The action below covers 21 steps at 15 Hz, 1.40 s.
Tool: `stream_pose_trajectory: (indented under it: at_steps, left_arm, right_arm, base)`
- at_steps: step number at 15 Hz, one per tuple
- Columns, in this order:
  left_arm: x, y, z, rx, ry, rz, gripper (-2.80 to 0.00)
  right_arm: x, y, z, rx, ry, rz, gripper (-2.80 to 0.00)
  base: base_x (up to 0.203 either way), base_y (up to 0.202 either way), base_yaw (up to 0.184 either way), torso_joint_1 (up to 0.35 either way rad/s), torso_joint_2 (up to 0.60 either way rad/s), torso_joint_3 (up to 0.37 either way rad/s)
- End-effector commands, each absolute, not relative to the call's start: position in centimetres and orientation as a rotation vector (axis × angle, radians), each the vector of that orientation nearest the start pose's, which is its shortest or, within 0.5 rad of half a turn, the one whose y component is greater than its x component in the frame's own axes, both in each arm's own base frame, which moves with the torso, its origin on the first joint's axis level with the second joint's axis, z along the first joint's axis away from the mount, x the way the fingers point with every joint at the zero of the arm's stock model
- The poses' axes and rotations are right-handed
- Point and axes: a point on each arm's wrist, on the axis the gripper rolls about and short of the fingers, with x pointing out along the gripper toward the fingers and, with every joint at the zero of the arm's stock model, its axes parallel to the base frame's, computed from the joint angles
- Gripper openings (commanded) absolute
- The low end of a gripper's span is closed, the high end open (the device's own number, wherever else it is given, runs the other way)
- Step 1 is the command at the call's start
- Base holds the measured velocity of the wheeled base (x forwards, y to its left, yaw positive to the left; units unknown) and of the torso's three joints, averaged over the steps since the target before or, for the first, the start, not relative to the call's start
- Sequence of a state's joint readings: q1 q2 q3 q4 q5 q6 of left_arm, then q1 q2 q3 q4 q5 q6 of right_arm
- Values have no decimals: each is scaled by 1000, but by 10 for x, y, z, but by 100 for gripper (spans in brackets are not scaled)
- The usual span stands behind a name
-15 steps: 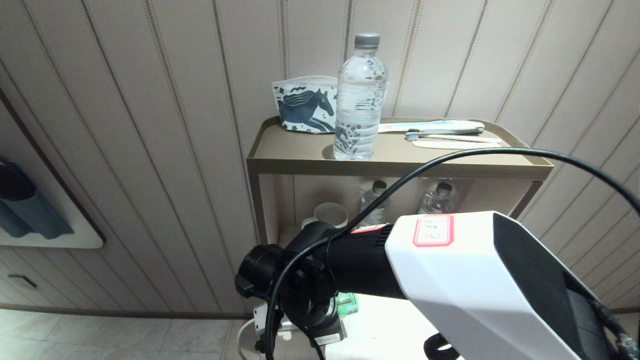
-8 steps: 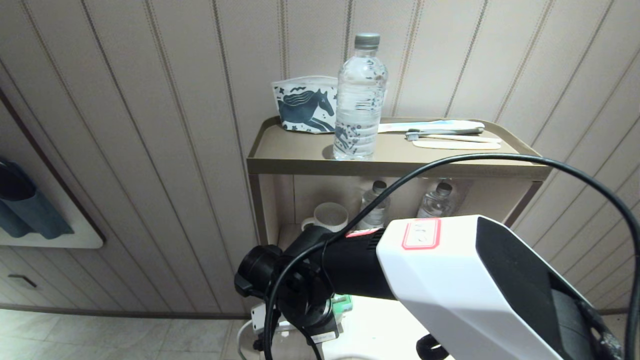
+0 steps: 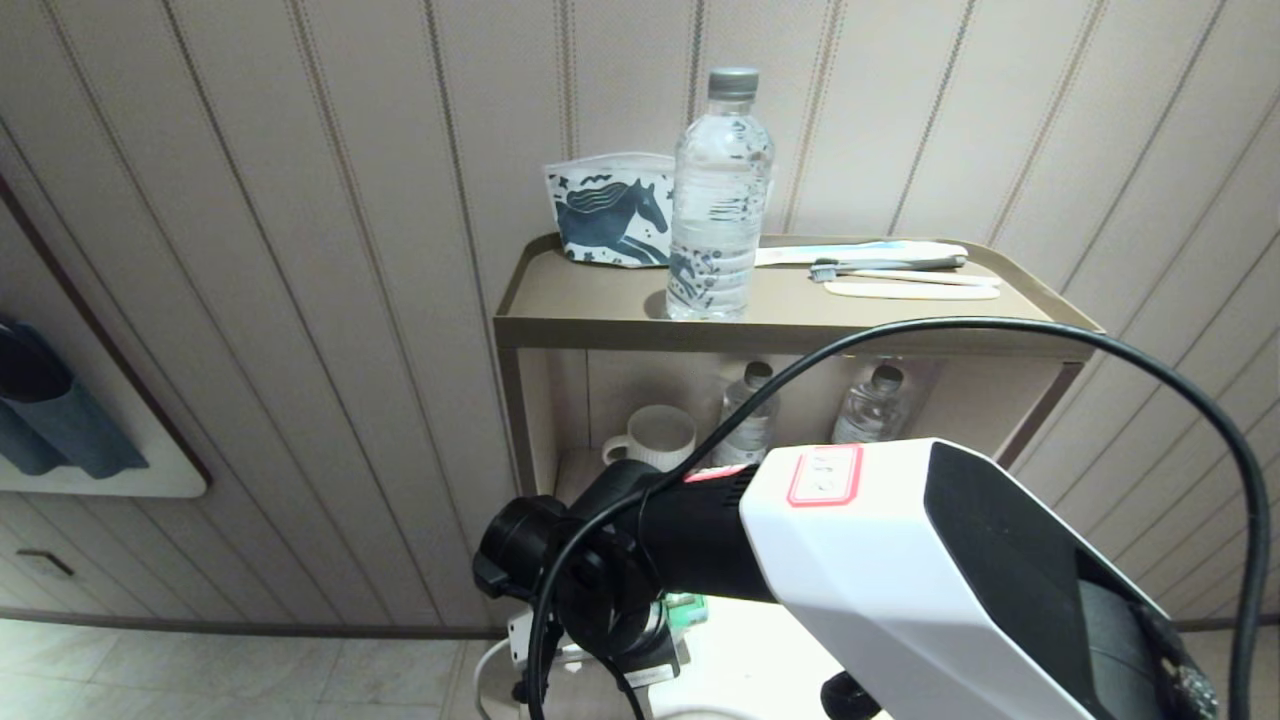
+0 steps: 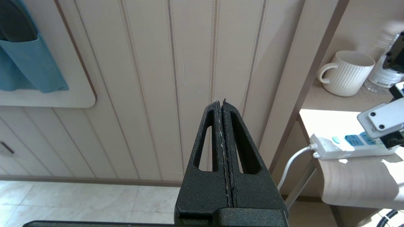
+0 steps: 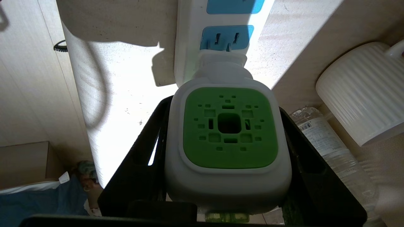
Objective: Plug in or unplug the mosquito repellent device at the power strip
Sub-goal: Insert the plug into the socket
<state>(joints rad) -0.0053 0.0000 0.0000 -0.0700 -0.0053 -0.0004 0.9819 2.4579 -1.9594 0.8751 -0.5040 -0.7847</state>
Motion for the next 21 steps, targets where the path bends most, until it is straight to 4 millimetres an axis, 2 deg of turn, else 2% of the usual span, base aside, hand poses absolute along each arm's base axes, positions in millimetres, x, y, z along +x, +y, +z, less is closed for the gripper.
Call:
stream_pose_trajectory:
  at_steps: [1, 8, 21]
  left_arm:
    - [-23, 0, 83, 0, -71, -10, -280]
    - [-23, 0, 83, 0, -71, -9, -280]
    - [-23, 0, 83, 0, -71, -10, -280]
  right_arm:
    - [255, 361, 69, -1646, 876, 836, -280]
    - [261, 361, 71, -1616, 850, 818, -280]
    - [260, 358, 90, -1592, 816, 806, -280]
  base:
    - [0, 0, 0, 0, 0, 0]
    - [0, 0, 0, 0, 0, 0]
    - [0, 0, 0, 0, 0, 0]
